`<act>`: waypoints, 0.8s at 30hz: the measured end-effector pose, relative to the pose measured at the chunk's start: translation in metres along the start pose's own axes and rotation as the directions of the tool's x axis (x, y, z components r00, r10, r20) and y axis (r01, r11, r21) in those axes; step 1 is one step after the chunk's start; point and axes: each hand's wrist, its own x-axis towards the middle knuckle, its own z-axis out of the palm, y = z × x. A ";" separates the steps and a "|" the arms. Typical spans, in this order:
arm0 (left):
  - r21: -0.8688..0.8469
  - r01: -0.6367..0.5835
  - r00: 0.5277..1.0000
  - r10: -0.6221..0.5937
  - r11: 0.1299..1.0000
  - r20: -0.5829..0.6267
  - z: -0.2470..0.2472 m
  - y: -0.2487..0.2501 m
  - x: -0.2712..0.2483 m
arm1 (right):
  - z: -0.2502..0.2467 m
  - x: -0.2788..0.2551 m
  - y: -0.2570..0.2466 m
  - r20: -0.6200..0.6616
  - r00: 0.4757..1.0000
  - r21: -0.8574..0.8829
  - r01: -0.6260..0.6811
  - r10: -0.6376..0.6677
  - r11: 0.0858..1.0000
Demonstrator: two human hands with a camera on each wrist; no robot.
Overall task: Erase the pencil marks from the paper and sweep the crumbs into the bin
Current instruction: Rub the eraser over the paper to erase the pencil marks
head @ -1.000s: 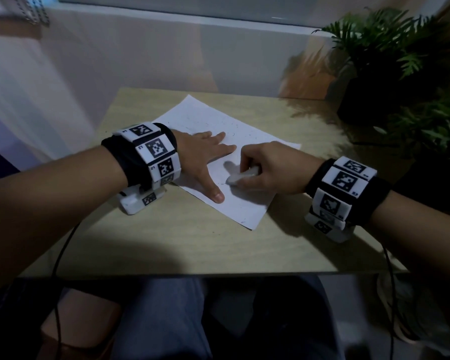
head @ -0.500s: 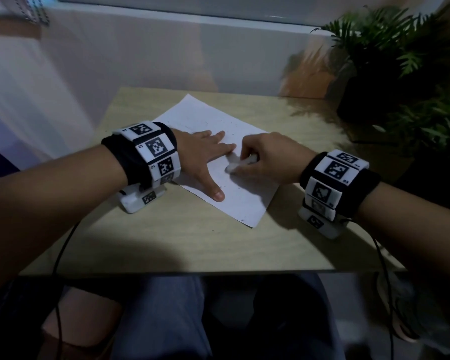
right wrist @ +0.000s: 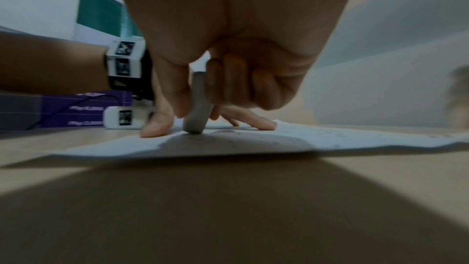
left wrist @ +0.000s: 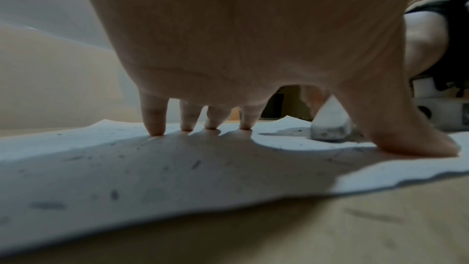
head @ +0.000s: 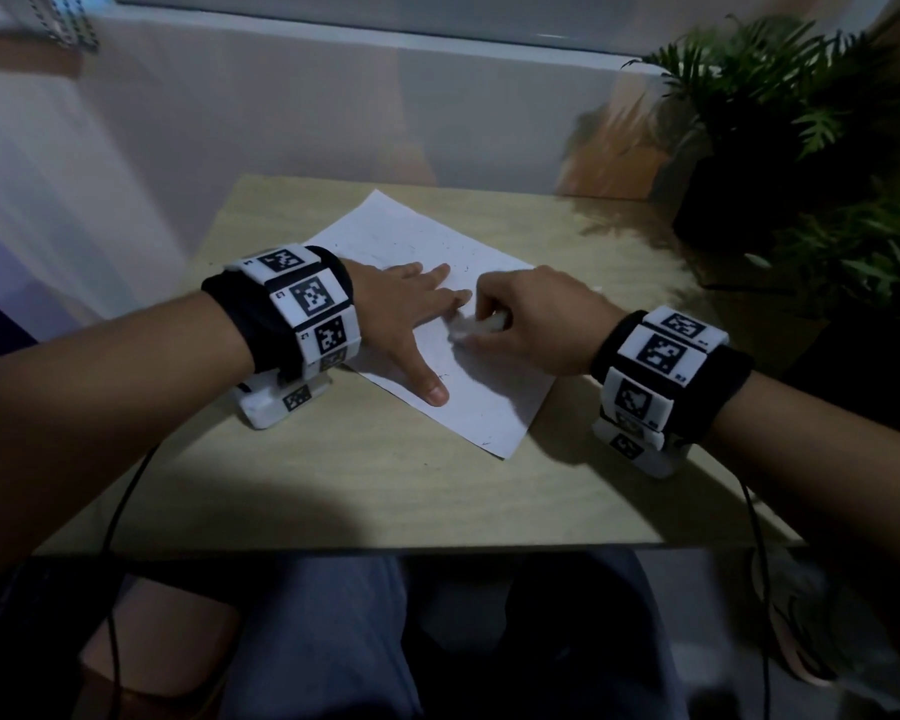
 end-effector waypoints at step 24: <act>0.033 0.011 1.000 -0.011 0.999 -0.001 0.001 0.001 -0.001 | -0.007 0.004 0.019 -0.050 0.992 -0.040 -0.114 0.112 0.993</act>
